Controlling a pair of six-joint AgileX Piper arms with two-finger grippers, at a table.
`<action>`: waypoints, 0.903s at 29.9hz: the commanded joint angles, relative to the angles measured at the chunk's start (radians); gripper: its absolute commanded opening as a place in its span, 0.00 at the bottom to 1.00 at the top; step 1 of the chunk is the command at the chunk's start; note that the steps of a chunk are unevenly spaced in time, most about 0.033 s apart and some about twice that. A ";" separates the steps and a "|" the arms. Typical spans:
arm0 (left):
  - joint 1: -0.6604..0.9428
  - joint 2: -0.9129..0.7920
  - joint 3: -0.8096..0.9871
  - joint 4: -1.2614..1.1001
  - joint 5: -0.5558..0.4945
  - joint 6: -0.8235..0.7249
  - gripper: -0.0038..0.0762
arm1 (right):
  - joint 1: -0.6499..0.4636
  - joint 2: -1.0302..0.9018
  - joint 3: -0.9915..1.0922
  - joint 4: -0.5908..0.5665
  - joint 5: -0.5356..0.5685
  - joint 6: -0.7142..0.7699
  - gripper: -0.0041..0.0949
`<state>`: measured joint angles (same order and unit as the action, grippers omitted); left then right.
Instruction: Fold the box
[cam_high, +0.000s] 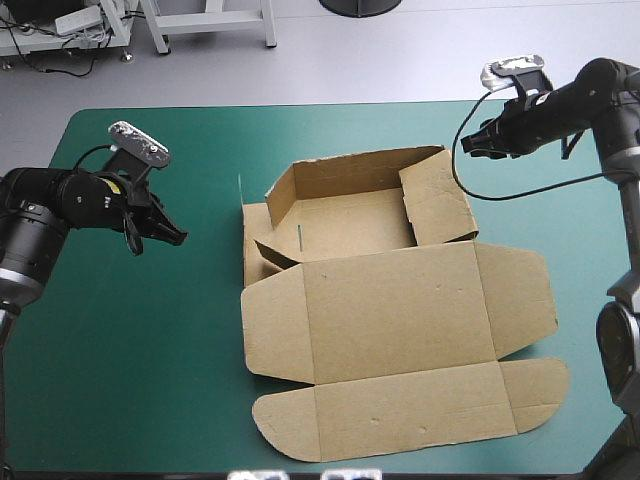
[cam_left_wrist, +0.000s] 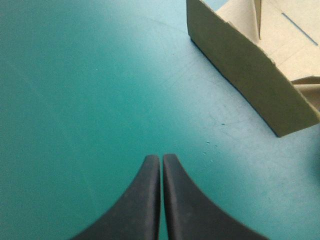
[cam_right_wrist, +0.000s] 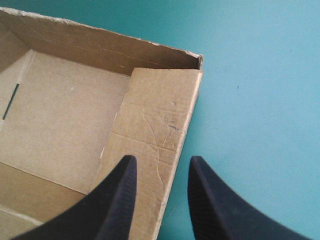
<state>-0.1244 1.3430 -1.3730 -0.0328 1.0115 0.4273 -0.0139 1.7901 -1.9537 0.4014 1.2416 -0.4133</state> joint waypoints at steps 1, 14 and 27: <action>0.001 -0.030 -0.028 -0.068 -0.029 -0.024 0.06 | 0.000 -0.111 -0.024 -0.011 0.010 0.049 0.38; 0.001 -0.030 -0.028 -0.103 -0.036 -0.068 0.06 | 0.000 -0.162 0.262 0.001 -0.033 -0.011 0.38; 0.001 -0.030 -0.028 -0.121 -0.033 -0.066 0.06 | 0.000 0.002 0.262 0.079 -0.074 -0.086 0.38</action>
<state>-0.1244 1.3430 -1.3730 -0.1330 1.0217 0.3681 -0.0139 1.8197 -1.6688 0.4348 1.1913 -0.4756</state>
